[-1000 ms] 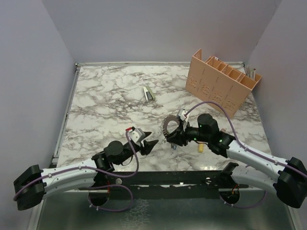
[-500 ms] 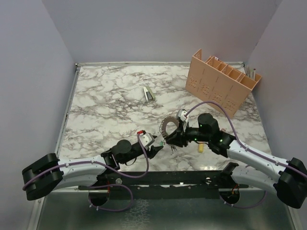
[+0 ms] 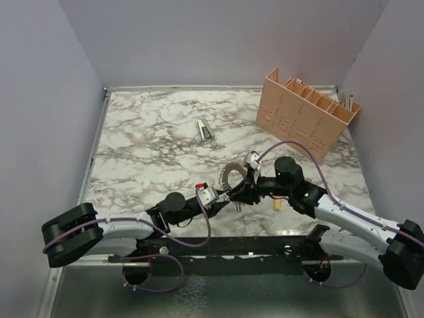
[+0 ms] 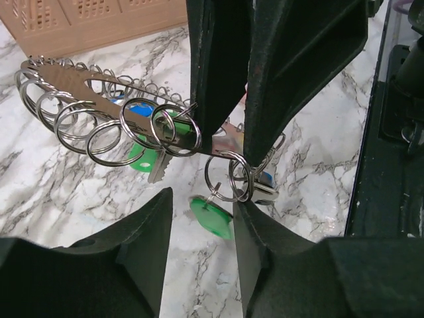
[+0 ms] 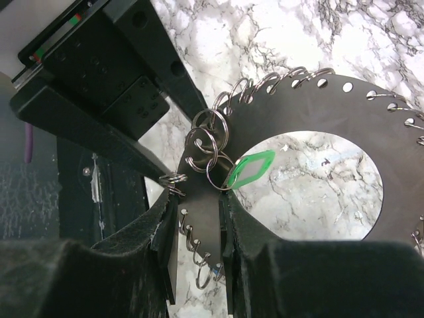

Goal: Remove the keys from the keyring

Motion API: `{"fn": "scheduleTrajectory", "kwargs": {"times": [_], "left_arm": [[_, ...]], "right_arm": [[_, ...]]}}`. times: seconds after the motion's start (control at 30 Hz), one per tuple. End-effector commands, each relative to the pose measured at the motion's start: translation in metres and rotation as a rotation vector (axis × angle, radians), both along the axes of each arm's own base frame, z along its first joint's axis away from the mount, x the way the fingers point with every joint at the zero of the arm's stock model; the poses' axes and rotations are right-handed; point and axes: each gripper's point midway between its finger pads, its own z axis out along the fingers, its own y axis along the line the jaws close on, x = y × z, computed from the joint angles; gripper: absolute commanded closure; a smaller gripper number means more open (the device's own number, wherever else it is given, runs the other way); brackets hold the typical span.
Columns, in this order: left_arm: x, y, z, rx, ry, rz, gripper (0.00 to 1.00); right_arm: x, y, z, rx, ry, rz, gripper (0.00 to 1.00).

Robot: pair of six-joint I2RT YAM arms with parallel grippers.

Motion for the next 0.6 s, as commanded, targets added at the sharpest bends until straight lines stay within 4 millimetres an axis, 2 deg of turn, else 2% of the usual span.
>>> {"fn": "scheduleTrajectory", "kwargs": {"times": [0.0, 0.17, 0.23, 0.57], "left_arm": [[-0.001, -0.006, 0.023, -0.06, -0.062, -0.032, 0.66], [-0.007, 0.008, 0.04, -0.113, -0.107, -0.032, 0.88], [-0.012, 0.011, 0.046, -0.121, -0.122, -0.052, 0.94], [-0.021, 0.015, 0.057, -0.133, -0.107, -0.08, 1.0]], "right_arm": [[-0.005, 0.003, 0.023, 0.056, -0.055, 0.045, 0.99], [-0.001, 0.0, 0.017, 0.038, -0.08, 0.027, 0.99], [0.0, -0.001, 0.015, 0.031, -0.082, 0.021, 0.99], [0.011, -0.005, 0.013, 0.031, -0.101, -0.039, 0.99]]}}
